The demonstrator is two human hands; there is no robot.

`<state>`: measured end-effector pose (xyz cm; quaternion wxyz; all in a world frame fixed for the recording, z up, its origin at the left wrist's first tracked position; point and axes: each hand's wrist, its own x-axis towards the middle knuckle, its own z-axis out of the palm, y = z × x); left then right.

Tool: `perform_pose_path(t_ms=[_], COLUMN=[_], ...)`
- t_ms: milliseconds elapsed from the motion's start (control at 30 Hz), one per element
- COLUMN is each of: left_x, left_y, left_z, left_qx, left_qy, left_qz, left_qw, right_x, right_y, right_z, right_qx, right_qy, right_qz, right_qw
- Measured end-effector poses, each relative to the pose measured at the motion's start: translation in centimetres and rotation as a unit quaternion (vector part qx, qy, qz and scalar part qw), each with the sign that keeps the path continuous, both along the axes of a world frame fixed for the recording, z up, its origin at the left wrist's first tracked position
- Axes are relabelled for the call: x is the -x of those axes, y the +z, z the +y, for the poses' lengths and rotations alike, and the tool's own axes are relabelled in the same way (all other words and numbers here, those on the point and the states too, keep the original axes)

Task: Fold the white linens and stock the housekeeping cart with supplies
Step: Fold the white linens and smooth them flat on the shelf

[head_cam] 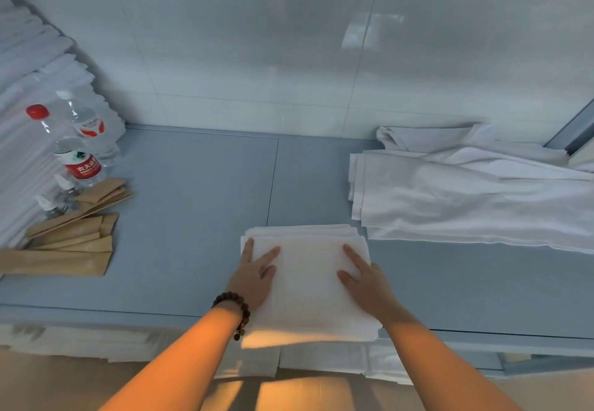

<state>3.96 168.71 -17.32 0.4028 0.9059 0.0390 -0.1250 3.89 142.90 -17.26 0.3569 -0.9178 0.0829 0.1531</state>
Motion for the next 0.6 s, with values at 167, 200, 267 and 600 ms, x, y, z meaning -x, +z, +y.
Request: perform_pose_path(t_ms=[167, 200, 267, 600], left_x=[1.3, 1.5, 1.9, 3.4], left_y=[0.0, 0.1, 0.3, 2.3], left_z=[0.6, 0.7, 1.1, 4.7], left_qx=[-0.001, -0.001, -0.007, -0.019], left_qy=[0.020, 0.027, 0.039, 0.133], left_qz=[-0.033, -0.038, -0.052, -0.121], left_qw=[0.999, 0.999, 0.998, 0.984], right_x=[-0.1, -0.1, 0.1, -1.0], right_y=[0.3, 0.4, 0.6, 3.2], right_z=[0.9, 1.1, 1.7, 6.5], right_qx=[-0.015, -0.017, -0.019, -0.038], right_qy=[0.001, -0.001, -0.008, 0.028], right_qz=[-0.005, -0.013, -0.033, -0.125], right_qw=[1.000, 1.000, 0.999, 0.991])
